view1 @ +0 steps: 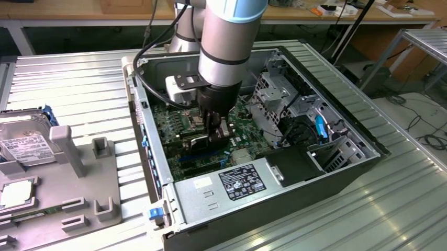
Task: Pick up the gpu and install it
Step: 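Insert the gpu into the slot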
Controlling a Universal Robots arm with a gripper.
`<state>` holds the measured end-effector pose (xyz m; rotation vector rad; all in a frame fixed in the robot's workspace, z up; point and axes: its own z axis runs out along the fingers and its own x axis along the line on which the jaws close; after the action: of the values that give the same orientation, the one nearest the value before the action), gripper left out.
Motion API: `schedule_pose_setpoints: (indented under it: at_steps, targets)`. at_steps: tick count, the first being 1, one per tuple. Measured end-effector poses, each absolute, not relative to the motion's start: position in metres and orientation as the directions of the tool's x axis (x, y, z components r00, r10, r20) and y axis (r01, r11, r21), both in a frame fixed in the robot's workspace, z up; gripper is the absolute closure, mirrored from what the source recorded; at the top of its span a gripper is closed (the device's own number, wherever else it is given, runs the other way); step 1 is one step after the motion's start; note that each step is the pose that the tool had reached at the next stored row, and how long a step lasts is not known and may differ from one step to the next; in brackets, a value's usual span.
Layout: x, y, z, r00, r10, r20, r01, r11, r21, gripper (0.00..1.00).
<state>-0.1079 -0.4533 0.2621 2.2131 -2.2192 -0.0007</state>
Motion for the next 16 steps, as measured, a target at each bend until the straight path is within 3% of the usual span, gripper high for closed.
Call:
schedule_pose_setpoints:
  at_steps: [16]
  targets:
    - [-0.1079,-0.4532,0.2597,0.016,-1.0,0.0,-1.0,-0.016,0.005,0.73]
